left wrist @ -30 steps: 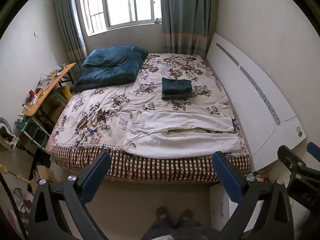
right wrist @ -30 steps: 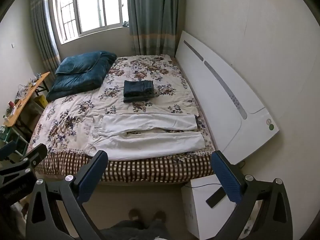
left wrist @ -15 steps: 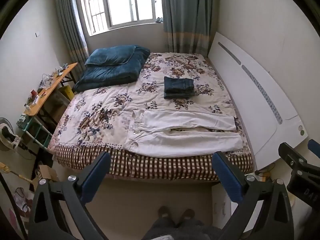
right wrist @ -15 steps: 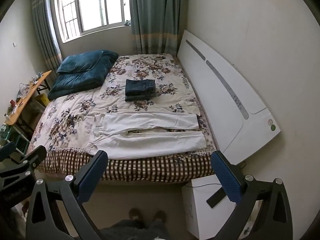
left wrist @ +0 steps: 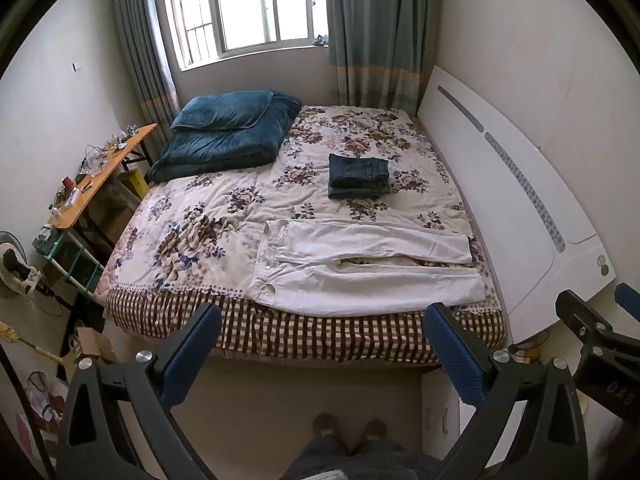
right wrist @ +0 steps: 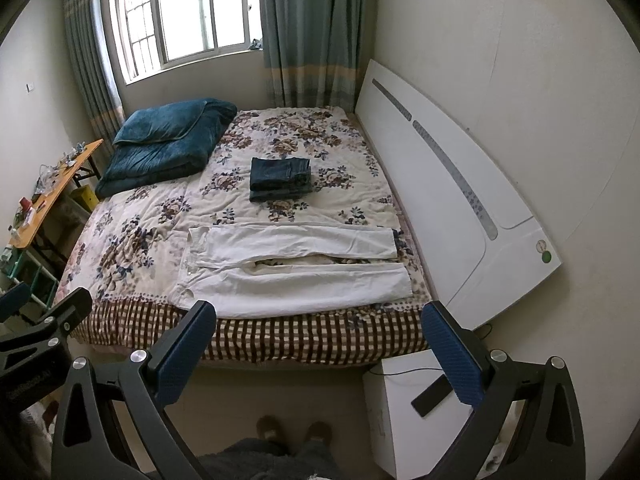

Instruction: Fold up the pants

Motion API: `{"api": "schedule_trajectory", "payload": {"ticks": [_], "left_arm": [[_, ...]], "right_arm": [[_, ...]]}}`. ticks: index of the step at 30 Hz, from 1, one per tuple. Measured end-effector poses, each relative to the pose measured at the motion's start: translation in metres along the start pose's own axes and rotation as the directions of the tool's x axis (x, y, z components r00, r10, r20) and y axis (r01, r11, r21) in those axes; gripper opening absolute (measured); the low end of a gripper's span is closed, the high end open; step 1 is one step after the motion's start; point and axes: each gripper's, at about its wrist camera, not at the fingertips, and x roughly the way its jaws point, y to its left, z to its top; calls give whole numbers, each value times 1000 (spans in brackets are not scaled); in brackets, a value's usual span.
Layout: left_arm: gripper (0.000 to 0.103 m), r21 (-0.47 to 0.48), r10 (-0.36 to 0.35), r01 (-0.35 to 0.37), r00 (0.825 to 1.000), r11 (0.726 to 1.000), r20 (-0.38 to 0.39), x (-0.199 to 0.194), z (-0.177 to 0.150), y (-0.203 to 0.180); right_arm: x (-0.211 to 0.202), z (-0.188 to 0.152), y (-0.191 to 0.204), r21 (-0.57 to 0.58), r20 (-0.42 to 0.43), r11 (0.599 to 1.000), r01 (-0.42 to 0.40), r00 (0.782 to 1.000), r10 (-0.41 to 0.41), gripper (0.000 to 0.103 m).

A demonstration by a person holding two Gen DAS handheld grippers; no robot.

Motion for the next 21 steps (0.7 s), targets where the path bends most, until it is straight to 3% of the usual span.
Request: {"api": "schedule_trajectory", "payload": {"ticks": [21], "left_arm": [[103, -6, 7, -7, 1000, 1000, 5, 1, 0, 1]], "right_arm": [[5, 3, 6, -6, 2, 1000, -4, 1000, 4, 103]]}}
